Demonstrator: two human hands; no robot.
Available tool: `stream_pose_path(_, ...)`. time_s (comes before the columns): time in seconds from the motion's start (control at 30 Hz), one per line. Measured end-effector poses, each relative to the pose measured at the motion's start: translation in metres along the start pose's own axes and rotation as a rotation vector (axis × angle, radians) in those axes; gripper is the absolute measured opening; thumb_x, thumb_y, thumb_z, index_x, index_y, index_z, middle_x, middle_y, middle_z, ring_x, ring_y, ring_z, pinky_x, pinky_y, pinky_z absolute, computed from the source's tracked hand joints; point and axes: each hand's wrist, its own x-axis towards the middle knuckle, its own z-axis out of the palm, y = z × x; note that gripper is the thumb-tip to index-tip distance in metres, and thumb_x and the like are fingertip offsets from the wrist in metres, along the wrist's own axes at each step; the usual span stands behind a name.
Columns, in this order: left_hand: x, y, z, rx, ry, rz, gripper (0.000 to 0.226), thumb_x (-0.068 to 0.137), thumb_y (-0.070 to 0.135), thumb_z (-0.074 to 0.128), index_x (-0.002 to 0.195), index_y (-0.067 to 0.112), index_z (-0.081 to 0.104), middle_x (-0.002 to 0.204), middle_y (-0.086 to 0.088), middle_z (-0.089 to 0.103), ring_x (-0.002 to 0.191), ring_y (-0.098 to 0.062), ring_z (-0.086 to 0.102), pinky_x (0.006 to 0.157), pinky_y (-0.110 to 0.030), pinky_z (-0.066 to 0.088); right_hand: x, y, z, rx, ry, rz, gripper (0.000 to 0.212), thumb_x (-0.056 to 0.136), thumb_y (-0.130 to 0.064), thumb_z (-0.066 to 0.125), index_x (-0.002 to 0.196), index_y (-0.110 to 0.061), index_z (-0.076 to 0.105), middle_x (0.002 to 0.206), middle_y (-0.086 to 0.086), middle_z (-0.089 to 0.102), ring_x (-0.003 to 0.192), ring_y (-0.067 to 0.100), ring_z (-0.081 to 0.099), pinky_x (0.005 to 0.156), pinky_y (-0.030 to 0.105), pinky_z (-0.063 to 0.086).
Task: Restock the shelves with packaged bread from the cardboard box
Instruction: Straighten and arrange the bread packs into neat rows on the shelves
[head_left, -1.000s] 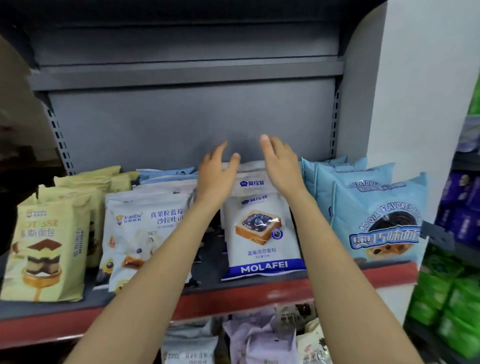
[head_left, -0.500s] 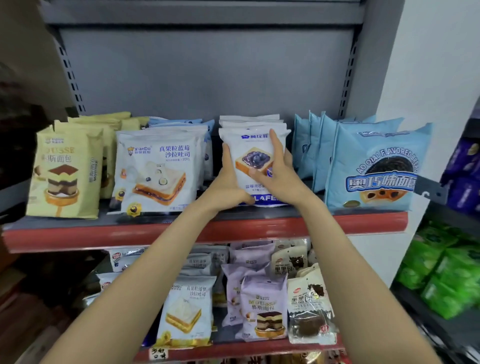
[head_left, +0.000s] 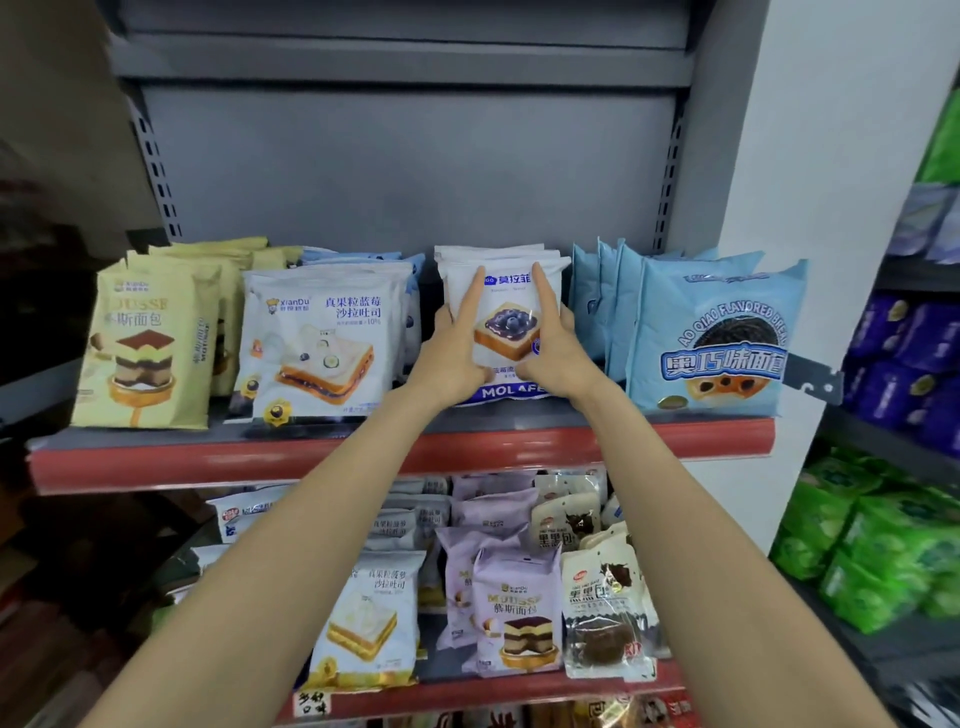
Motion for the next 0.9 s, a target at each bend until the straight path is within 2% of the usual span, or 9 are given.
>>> stream_pose_path(0.1, 0.003, 0.001, 0.0, 0.01, 0.021, -0.028, 0.113, 0.071, 0.005, 0.068, 0.145, 0.044, -0.008, 0.147, -0.015, 0.023, 0.123, -0.03, 0.046, 0.096, -0.038, 0.044, 0.003, 0.004, 0.003, 0.005, -0.002, -0.019, 0.111, 0.074, 0.014, 0.054, 0.146, -0.044, -0.007, 0.147, 0.013, 0.005, 0.126, 0.03, 0.041, 0.092, 0.029, 0.045)
stream_pose_path(0.2, 0.002, -0.003, 0.001, -0.076, 0.009, -0.03, 0.118, 0.059, 0.015, 0.065, 0.146, 0.043, -0.008, 0.147, -0.012, 0.028, 0.124, -0.027, 0.046, 0.096, -0.042, 0.046, 0.002, 0.009, 0.002, 0.024, -0.029, -0.006, 0.113, 0.074, 0.01, 0.059, 0.146, -0.045, -0.009, 0.149, 0.013, 0.002, 0.13, 0.029, 0.037, 0.097, 0.03, 0.043)
stream_pose_path(0.27, 0.001, -0.005, 0.004, -0.118, 0.008, -0.03, 0.12, 0.053, 0.021, 0.062, 0.147, 0.038, -0.011, 0.151, -0.008, 0.024, 0.132, -0.023, 0.038, 0.102, -0.044, 0.043, 0.001, 0.01, 0.002, 0.005, -0.047, 0.007, 0.116, 0.073, 0.005, 0.065, 0.144, -0.045, -0.012, 0.151, 0.014, -0.002, 0.135, 0.03, 0.03, 0.1, 0.031, 0.04)
stream_pose_path(0.33, -0.003, -0.002, 0.002, -0.146, 0.01, -0.036, 0.12, 0.054, 0.03, 0.063, 0.149, 0.033, -0.011, 0.155, -0.005, 0.019, 0.138, -0.02, 0.03, 0.107, -0.043, 0.038, 0.0, 0.013, 0.004, -0.017, -0.04, -0.004, 0.119, 0.073, -0.002, 0.07, 0.142, -0.047, -0.016, 0.152, 0.018, -0.008, 0.141, 0.034, 0.019, 0.109, 0.039, 0.034)
stream_pose_path(0.47, -0.008, 0.008, -0.002, -0.195, 0.026, -0.099, 0.118, 0.059, 0.038, 0.065, 0.149, 0.028, -0.011, 0.152, -0.003, 0.03, 0.134, -0.019, 0.036, 0.104, -0.041, 0.039, -0.006, 0.014, 0.007, -0.012, -0.001, -0.014, 0.115, 0.077, -0.006, 0.07, 0.142, -0.046, -0.015, 0.152, 0.021, -0.009, 0.143, 0.036, 0.011, 0.11, 0.045, 0.032)
stream_pose_path(0.57, -0.008, 0.01, 0.0, -0.192, -0.002, -0.123, 0.116, 0.061, 0.029, 0.062, 0.148, 0.03, -0.014, 0.153, -0.001, 0.03, 0.13, -0.02, 0.043, 0.1, -0.043, 0.044, -0.007, 0.014, 0.006, -0.065, 0.018, -0.02, 0.11, 0.08, -0.006, 0.068, 0.145, -0.04, -0.013, 0.15, 0.022, 0.011, 0.138, 0.036, 0.025, 0.104, 0.033, 0.034)
stream_pose_path(0.63, -0.009, 0.009, 0.0, -0.109, -0.048, -0.063, 0.114, 0.065, 0.011, 0.059, 0.148, 0.032, -0.016, 0.159, -0.003, 0.013, 0.138, -0.022, 0.033, 0.101, -0.042, 0.044, -0.007, 0.015, 0.003, -0.129, 0.043, -0.029, 0.105, 0.083, -0.001, 0.063, 0.147, -0.035, -0.012, 0.145, 0.019, 0.026, 0.127, 0.034, 0.041, 0.094, 0.028, 0.036)
stream_pose_path(0.7, -0.01, 0.007, 0.002, -0.039, -0.063, -0.018, 0.109, 0.073, -0.006, 0.055, 0.147, 0.031, -0.015, 0.16, -0.001, -0.008, 0.143, -0.021, 0.021, 0.103, -0.038, 0.04, -0.007, 0.016, -0.001, -0.155, 0.065, -0.028, 0.101, 0.084, 0.001, 0.059, 0.148, -0.033, -0.012, 0.139, 0.02, 0.034, 0.12, 0.033, 0.046, 0.089, 0.027, 0.035)
stream_pose_path(0.9, -0.007, -0.004, 0.009, -0.01, -0.001, -0.023, 0.103, 0.079, -0.012, 0.05, 0.147, 0.025, -0.018, 0.158, -0.006, -0.014, 0.145, -0.022, 0.009, 0.1, -0.026, 0.03, -0.003, 0.01, -0.002, -0.148, -0.072, -0.025, 0.106, 0.083, 0.005, 0.058, 0.145, -0.037, -0.018, 0.151, 0.014, 0.014, 0.133, 0.029, 0.035, 0.098, 0.025, 0.035)
